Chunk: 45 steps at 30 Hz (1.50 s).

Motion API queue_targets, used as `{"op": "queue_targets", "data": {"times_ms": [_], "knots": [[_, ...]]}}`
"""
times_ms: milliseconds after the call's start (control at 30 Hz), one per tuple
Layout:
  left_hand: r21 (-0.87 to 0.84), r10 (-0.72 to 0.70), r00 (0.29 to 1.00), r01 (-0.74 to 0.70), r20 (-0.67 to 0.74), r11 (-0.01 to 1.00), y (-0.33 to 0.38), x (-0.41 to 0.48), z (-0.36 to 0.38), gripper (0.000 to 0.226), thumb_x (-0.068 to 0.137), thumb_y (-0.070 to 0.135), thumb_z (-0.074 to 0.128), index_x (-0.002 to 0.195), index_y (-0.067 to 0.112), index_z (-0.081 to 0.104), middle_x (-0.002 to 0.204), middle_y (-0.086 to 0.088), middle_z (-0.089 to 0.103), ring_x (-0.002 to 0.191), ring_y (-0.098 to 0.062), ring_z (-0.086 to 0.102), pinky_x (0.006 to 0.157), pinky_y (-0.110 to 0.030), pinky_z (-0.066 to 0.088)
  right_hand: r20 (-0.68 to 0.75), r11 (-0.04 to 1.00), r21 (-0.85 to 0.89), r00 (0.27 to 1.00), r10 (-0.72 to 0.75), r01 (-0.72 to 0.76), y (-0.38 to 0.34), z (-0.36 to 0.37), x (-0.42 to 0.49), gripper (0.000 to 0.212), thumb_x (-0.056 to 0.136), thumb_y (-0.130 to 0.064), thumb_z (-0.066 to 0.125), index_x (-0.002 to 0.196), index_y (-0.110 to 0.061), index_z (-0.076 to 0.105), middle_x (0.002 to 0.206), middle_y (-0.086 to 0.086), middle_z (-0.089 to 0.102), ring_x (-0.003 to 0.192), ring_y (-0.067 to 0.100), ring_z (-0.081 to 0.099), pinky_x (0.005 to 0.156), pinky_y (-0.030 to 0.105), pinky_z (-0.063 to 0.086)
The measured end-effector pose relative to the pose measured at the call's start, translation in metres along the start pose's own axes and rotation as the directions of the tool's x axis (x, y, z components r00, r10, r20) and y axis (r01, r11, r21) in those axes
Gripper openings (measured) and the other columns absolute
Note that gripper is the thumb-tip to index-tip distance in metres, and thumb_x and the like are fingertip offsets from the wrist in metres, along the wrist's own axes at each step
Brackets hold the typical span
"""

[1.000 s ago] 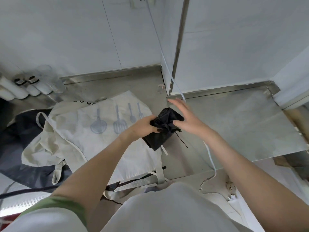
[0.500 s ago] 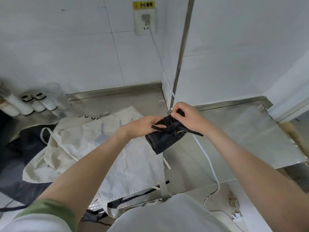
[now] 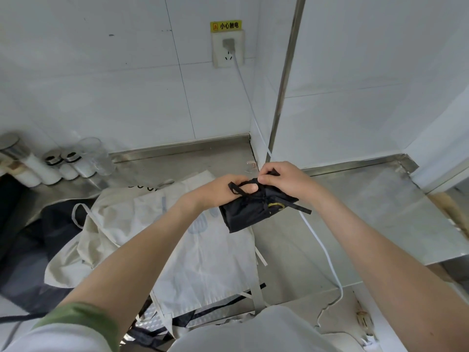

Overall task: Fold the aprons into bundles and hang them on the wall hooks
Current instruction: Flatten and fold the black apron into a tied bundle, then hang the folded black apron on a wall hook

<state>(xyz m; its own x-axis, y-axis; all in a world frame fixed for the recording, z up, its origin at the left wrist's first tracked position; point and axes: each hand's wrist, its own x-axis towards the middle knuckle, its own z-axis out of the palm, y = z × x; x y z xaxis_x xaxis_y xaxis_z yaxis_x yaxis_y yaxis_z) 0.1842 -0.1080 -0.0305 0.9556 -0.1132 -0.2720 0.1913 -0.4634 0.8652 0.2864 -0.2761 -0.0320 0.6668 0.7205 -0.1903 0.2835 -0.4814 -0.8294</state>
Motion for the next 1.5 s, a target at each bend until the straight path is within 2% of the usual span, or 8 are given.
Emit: {"op": "queue_targets", "data": {"times_ms": [400, 600, 733, 1133, 1200, 1300, 1400, 1500], "knots": [[-0.234, 0.019, 0.998, -0.002, 0.068, 0.972, 0.013, -0.003, -0.018, 0.018, 0.097, 0.017, 0.054, 0.106, 0.007, 0.065, 0.090, 0.000, 0.069, 0.080, -0.010, 0.065, 0.072, -0.017, 0.048, 0.033, 0.971, 0.238, 0.999, -0.025, 0.016, -0.014, -0.025, -0.003, 0.023, 0.099, -0.013, 0.049, 0.104, -0.018, 0.071, 0.096, -0.001, 0.072, 0.088, 0.010, 0.067, 0.081, 0.022, 0.052], [-0.740, -0.034, 0.997, -0.031, -0.073, 0.672, 0.029, 0.011, -0.019, 0.022, 0.101, 0.017, 0.043, 0.106, 0.008, 0.062, 0.087, -0.001, 0.072, 0.075, -0.010, 0.068, 0.065, -0.020, 0.054, -0.199, 0.486, 0.866, 0.972, 0.120, 0.117, -0.024, -0.037, 0.003, 0.037, 0.102, -0.038, 0.035, 0.110, -0.011, 0.059, 0.097, 0.007, 0.066, 0.088, 0.019, 0.063, 0.074, 0.034, 0.056], [-0.843, -0.098, 0.972, -0.133, -0.214, 0.521, 0.055, 0.025, -0.013, 0.018, 0.101, 0.017, 0.042, 0.096, 0.015, 0.059, 0.070, 0.004, 0.070, 0.058, -0.005, 0.065, 0.050, -0.017, 0.050, -0.475, 0.601, 0.728, 0.875, 0.095, 0.330, -0.045, -0.020, 0.005, 0.011, 0.100, -0.023, 0.047, 0.097, -0.012, 0.048, 0.091, 0.004, 0.058, 0.087, 0.015, 0.058, 0.075, 0.034, 0.050], [-0.988, -0.083, 0.989, -0.116, -0.124, 0.097, 0.115, 0.058, -0.007, 0.013, 0.083, 0.014, 0.057, 0.092, 0.005, 0.061, 0.074, -0.006, 0.064, 0.051, -0.008, 0.054, 0.047, -0.014, 0.044, -0.550, 0.897, 0.172, 0.795, -0.256, 0.408, -0.087, -0.044, -0.005, 0.008, 0.093, -0.002, 0.052, 0.086, -0.005, 0.053, 0.083, 0.004, 0.055, 0.076, 0.008, 0.051, 0.070, 0.011, 0.043], [-0.988, -0.042, 0.999, -0.010, -0.017, 0.156, 0.117, 0.060, -0.012, 0.012, 0.085, 0.016, 0.053, 0.090, 0.007, 0.059, 0.068, -0.005, 0.058, 0.047, -0.009, 0.050, 0.044, -0.015, 0.043, -0.541, 0.899, 0.198, 0.808, -0.233, 0.391, -0.087, -0.057, -0.006, 0.005, 0.094, -0.004, 0.052, 0.091, -0.006, 0.054, 0.081, 0.001, 0.055, 0.073, 0.006, 0.052, 0.067, 0.012, 0.043], [-0.793, -0.075, 0.996, 0.091, 0.057, 0.602, 0.124, 0.060, -0.023, 0.026, 0.100, 0.020, 0.041, 0.091, 0.007, 0.062, 0.078, -0.010, 0.061, 0.061, -0.018, 0.057, 0.056, -0.026, 0.052, -0.535, 0.902, 0.237, 0.823, -0.190, 0.362, -0.087, -0.077, -0.009, 0.009, 0.097, -0.009, 0.049, 0.095, -0.010, 0.057, 0.081, -0.001, 0.056, 0.067, 0.003, 0.053, 0.058, 0.012, 0.044], [-0.238, -0.168, 0.954, 0.108, -0.249, 0.965, 0.147, 0.064, -0.029, 0.027, 0.098, 0.019, 0.045, 0.119, 0.003, 0.049, 0.104, -0.008, 0.050, 0.088, -0.020, 0.052, 0.084, -0.032, 0.048, -0.562, 0.902, 0.222, 0.804, -0.192, 0.371, -0.089, -0.099, -0.014, 0.011, 0.098, -0.015, 0.048, 0.088, -0.016, 0.052, 0.078, -0.003, 0.052, 0.063, 0.006, 0.048, 0.057, 0.019, 0.039], [0.198, 0.220, 0.840, -0.137, -0.496, 0.971, 0.175, 0.061, -0.043, 0.061, 0.088, 0.028, 0.060, 0.141, 0.023, 0.028, 0.130, 0.003, 0.024, 0.124, -0.014, 0.026, 0.104, -0.027, 0.025, -0.526, 0.886, 0.276, 0.830, -0.186, 0.374, -0.095, -0.129, -0.022, 0.010, 0.092, -0.018, 0.057, 0.094, -0.009, 0.053, 0.082, 0.003, 0.056, 0.071, 0.014, 0.051, 0.059, 0.028, 0.042]]}}
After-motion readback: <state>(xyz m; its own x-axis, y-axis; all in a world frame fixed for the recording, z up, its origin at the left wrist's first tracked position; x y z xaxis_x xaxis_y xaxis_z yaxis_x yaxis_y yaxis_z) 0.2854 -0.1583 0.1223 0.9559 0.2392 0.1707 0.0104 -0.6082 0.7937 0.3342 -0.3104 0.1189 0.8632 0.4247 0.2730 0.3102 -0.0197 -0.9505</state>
